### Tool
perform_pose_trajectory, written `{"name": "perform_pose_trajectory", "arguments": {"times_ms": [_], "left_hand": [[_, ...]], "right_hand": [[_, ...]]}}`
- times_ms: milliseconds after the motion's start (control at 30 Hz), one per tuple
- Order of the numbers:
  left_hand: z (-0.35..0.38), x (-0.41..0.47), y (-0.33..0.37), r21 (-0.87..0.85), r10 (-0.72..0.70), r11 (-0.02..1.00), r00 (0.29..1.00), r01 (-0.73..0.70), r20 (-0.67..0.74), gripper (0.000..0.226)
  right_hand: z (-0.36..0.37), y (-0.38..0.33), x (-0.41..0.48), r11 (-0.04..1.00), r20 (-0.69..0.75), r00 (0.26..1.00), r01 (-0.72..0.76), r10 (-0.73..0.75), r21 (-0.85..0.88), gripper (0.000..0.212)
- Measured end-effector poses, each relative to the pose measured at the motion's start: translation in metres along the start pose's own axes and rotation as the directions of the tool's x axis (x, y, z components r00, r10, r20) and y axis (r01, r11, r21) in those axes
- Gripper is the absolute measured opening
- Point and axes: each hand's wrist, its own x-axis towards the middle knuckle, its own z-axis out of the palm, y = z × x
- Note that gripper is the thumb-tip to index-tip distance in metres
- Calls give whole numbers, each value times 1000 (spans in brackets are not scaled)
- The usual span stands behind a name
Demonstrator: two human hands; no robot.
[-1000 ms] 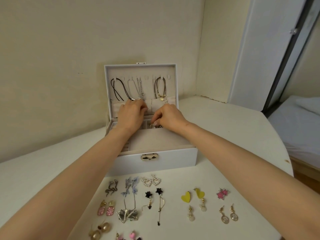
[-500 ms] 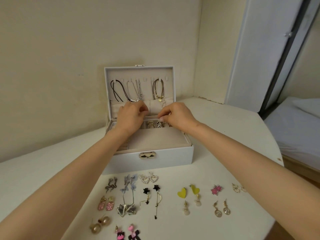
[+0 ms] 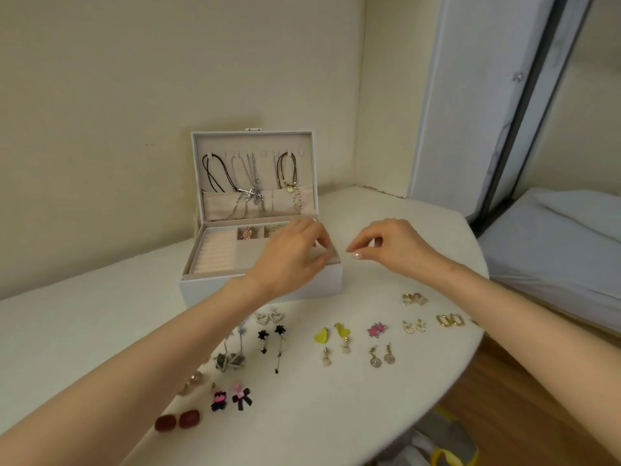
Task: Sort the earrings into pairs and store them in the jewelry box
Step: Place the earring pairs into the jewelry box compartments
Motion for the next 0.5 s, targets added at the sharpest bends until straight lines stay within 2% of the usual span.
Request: {"name": "perform_pose_trajectory", "arguments": {"times_ms": [133,233,367,500], "left_hand": [[19,2,26,13,100,995,995,-101,26,19],[34,8,49,-39,150,988,984,-147,100,19],[54,24,72,-120,72,992,937,-33,342,31],[70,35,82,-106,-14,992,890,69,455,41]], "right_hand": [[-14,18,-17,969,162,982,-59,100,-242,19],[-25,31,-26,937,268,941,-115,209,-330,25],[-28,43,-33,929,314,910,-160,270,-335,30],[-26,51,-36,933,320,907,-170,274,-318,26]]}}
